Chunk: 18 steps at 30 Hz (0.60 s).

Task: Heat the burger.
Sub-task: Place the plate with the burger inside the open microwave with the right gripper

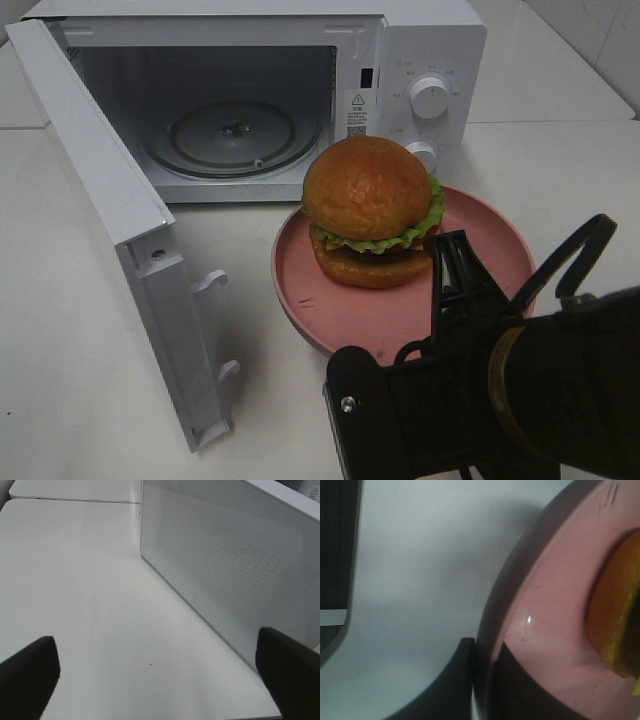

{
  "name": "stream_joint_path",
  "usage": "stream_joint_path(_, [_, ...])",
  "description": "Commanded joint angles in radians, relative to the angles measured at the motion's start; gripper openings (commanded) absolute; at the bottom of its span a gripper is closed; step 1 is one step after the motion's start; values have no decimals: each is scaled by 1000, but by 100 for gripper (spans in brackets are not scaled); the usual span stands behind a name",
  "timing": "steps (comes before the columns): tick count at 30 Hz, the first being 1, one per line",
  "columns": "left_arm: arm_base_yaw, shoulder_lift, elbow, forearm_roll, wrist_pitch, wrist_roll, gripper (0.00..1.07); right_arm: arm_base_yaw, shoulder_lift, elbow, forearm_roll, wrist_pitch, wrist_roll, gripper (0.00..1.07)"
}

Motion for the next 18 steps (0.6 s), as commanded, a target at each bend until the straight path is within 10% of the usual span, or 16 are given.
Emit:
stream_joint_path(1, [4,-25,4,-6,-9,0,100,-33,-12,3,-66,-61,-73,1])
stream_joint_path(18, [4,-25,4,-6,-9,0,100,-303,-12,3,-56,-330,-417,1])
